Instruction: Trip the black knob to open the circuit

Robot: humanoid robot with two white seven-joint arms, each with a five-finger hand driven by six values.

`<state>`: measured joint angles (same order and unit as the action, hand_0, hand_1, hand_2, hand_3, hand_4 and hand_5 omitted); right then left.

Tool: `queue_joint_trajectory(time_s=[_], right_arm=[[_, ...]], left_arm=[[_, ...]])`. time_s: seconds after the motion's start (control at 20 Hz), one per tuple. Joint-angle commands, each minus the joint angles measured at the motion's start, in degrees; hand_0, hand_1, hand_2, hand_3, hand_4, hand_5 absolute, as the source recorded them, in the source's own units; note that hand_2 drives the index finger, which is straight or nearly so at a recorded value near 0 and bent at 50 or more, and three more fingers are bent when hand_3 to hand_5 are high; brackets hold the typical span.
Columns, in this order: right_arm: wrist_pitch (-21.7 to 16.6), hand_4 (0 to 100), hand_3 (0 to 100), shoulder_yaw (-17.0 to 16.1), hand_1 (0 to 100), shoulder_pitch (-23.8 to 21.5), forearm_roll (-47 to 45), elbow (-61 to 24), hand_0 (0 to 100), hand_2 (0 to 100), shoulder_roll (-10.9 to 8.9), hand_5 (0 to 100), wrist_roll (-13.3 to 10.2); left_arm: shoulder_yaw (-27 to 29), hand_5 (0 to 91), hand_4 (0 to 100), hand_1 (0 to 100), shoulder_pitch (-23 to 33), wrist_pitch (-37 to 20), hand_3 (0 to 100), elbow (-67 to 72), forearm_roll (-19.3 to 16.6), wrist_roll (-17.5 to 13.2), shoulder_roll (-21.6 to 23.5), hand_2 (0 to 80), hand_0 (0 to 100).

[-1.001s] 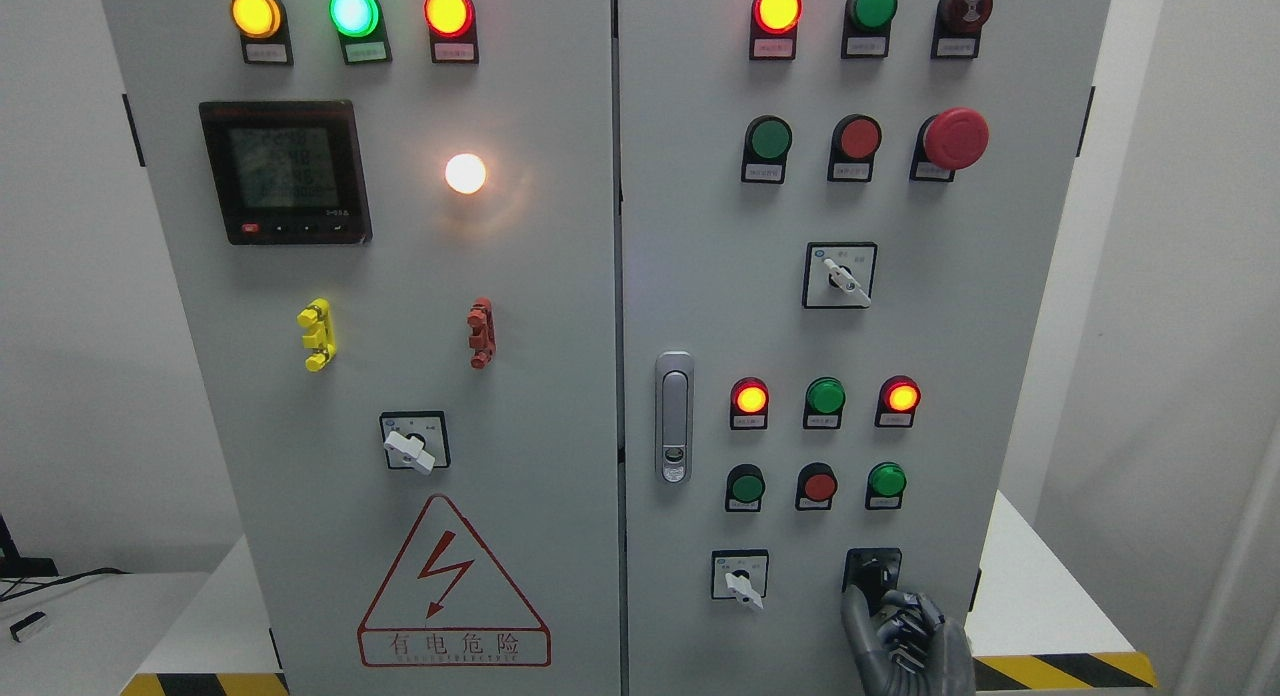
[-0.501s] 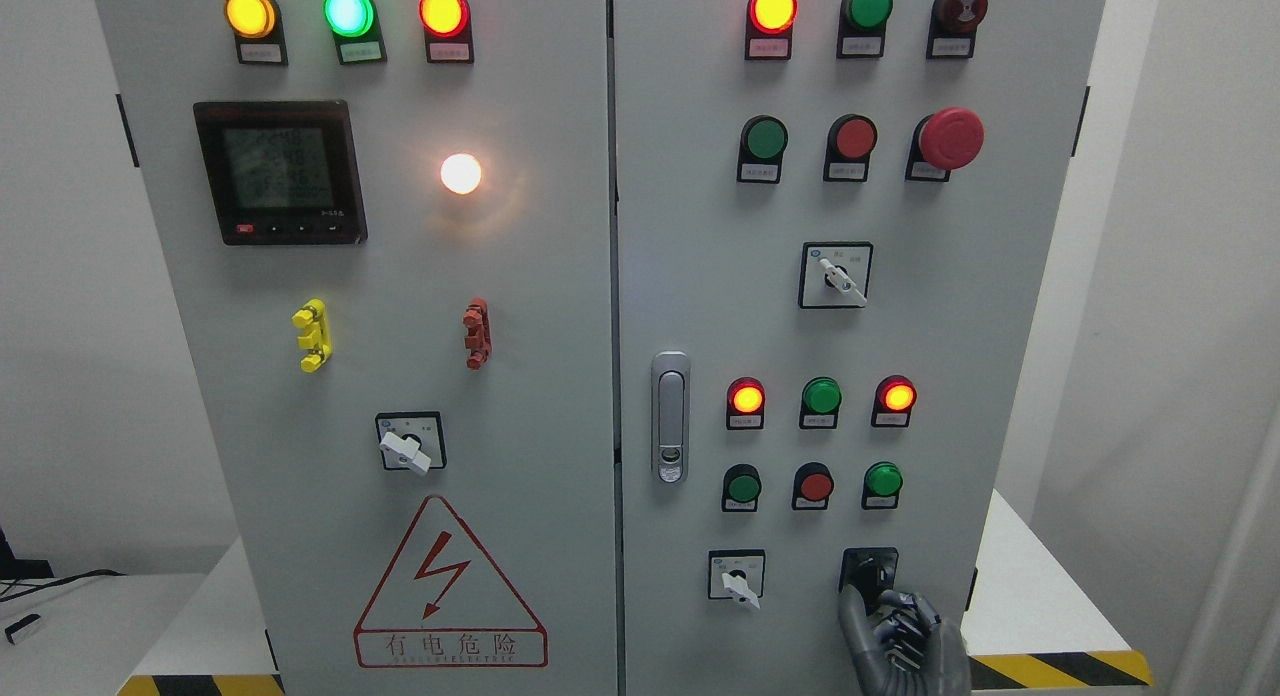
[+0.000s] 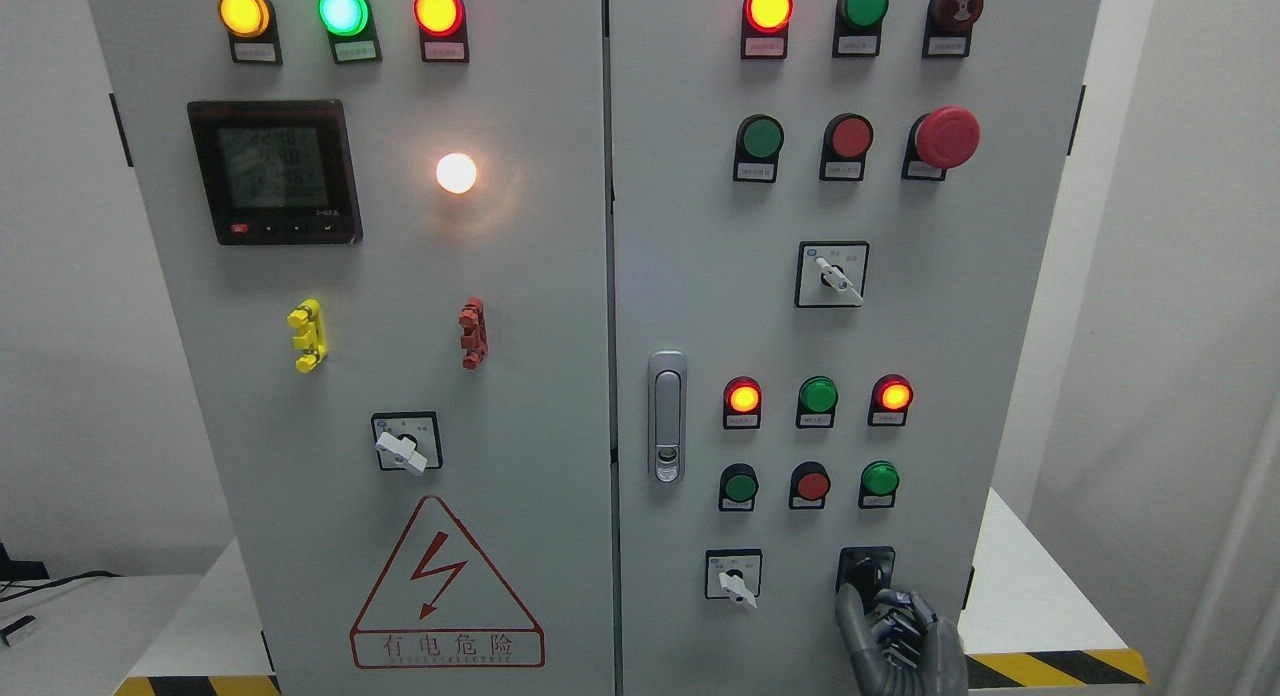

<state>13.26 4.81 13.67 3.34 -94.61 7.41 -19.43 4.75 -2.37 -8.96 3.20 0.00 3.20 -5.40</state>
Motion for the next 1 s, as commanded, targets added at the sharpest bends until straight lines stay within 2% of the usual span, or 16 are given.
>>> queue_joint_trajectory(time_s=[0.0, 0.95], right_arm=[[-0.42, 93, 91, 0.46, 60, 0.13, -0.09, -0.14, 34, 64, 0.32, 100, 0.01], [-0.25, 94, 92, 0.99, 60, 0.22, -1.23, -0.31, 34, 64, 0.32, 100, 0.09]], left_arm=[[0.0, 0.0, 0, 39, 0.0, 0.0, 0, 0.06, -1.76, -0.04, 0.04, 0.0, 12], [0.0, 0.0, 0, 39, 0.0, 0.0, 0, -0.03, -1.76, -0.04, 0.04, 0.0, 12]])
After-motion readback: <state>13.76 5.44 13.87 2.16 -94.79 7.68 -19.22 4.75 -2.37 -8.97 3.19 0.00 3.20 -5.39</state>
